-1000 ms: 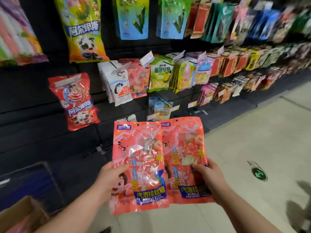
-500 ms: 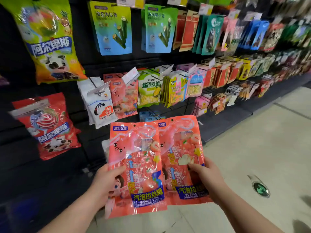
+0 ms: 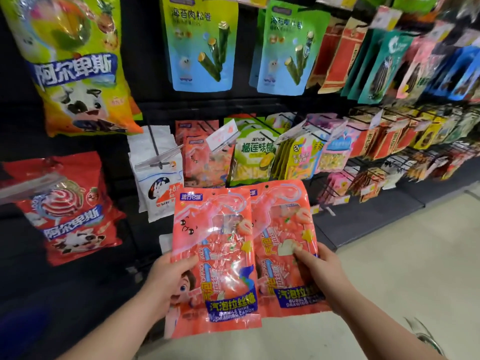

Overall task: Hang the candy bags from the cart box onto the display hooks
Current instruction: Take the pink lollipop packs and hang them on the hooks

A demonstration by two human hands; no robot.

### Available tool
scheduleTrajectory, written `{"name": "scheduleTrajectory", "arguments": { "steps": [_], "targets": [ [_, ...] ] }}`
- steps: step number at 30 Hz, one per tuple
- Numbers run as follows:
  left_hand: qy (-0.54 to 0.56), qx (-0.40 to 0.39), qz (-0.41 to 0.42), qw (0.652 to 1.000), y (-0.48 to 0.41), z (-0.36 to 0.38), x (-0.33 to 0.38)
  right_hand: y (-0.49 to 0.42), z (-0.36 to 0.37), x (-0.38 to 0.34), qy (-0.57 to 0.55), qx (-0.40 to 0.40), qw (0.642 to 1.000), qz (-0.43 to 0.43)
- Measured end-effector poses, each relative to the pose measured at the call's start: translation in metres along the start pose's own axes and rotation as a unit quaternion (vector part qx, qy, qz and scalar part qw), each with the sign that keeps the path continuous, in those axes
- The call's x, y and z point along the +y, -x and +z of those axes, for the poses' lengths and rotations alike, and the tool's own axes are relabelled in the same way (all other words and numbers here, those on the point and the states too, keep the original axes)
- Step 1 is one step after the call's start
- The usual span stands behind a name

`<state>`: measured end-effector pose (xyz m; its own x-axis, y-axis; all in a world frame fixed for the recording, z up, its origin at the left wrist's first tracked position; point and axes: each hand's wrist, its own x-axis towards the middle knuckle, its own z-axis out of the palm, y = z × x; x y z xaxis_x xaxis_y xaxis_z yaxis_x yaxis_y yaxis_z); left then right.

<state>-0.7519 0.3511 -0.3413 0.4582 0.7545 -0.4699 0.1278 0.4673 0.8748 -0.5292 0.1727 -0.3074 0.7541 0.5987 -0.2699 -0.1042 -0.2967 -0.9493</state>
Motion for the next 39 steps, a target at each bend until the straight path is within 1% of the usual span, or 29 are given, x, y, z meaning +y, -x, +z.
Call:
{"name": "scheduleTrajectory", "arguments": {
  "steps": [4,10,16,19,24,35,39],
  "targets": [
    [0.011,0.033,0.007,0.999,-0.010,-0.002,0.010,-0.038,0.011,-0.009,-0.017,-0.046,0.999,0.002],
    [0.015,0.104,0.025,0.994,-0.011,-0.003,0.020,-0.095,0.023,-0.015,-0.040,-0.111,0.993,-0.012],
    [0.067,0.184,0.031,0.980,-0.008,0.000,0.012,-0.135,0.035,-0.026,-0.042,-0.183,0.982,-0.016],
    [0.084,0.211,0.030,0.973,-0.008,0.005,0.010,-0.146,0.041,-0.030,-0.036,-0.210,0.977,-0.030],
    [0.104,0.230,0.027,0.967,-0.009,0.013,0.012,-0.158,0.048,-0.035,-0.053,-0.241,0.969,-0.026],
    [0.110,0.221,0.014,0.969,-0.006,0.020,0.021,-0.166,0.057,-0.033,-0.062,-0.252,0.966,-0.004],
    [0.103,0.220,0.010,0.970,-0.006,0.019,0.023,-0.168,0.062,-0.032,-0.063,-0.244,0.968,0.008]
  ]
}}
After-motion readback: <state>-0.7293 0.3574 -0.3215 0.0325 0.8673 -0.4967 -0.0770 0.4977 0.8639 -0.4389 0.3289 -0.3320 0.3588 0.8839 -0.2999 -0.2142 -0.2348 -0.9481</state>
